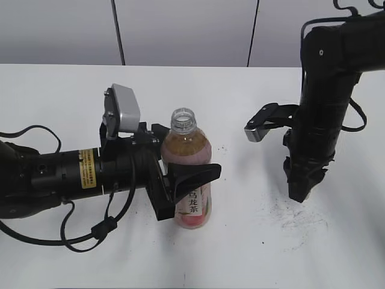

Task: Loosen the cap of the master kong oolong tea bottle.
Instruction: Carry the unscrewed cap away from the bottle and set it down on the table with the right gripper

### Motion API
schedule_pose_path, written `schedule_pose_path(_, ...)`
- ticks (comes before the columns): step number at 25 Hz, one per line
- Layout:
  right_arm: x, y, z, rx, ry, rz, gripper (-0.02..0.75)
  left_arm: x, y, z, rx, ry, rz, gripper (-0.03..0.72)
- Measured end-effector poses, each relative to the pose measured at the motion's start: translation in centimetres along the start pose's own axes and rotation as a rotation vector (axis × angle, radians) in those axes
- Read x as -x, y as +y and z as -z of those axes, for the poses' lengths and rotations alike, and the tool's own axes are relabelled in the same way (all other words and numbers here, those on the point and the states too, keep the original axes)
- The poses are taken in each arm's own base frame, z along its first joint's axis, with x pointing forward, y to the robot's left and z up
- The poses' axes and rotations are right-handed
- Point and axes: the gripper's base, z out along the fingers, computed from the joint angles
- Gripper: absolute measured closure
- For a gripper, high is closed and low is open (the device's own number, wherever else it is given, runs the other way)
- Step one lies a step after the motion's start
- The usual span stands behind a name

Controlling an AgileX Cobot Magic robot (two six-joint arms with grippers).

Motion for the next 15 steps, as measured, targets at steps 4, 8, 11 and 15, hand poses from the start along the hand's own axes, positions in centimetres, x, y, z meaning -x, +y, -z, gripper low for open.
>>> schedule_pose_path(4, -0.01, -0.2, -0.52, -0.034, -0.023, -0.123, 0.454, 0.01, 0.09, 0.0, 0.01, -0.002, 0.006, 0.244)
schedule_pose_path(8, 0.04, -0.26, -0.57, -0.038, -0.035, -0.177, 0.426, 0.03, 0.13, 0.0, 0.015, -0.004, 0.009, 0.244)
schedule_pose_path(11, 0.21, -0.08, -0.57, -0.015, -0.053, -0.217, 0.414, 0.03, 0.14, 0.0, 0.016, -0.003, 0.009, 0.244)
schedule_pose_path(15, 0.58, 0.31, -0.54, 0.034, -0.089, -0.261, 0.332, 0.03, 0.15, 0.0, 0.017, -0.003, 0.01, 0.244)
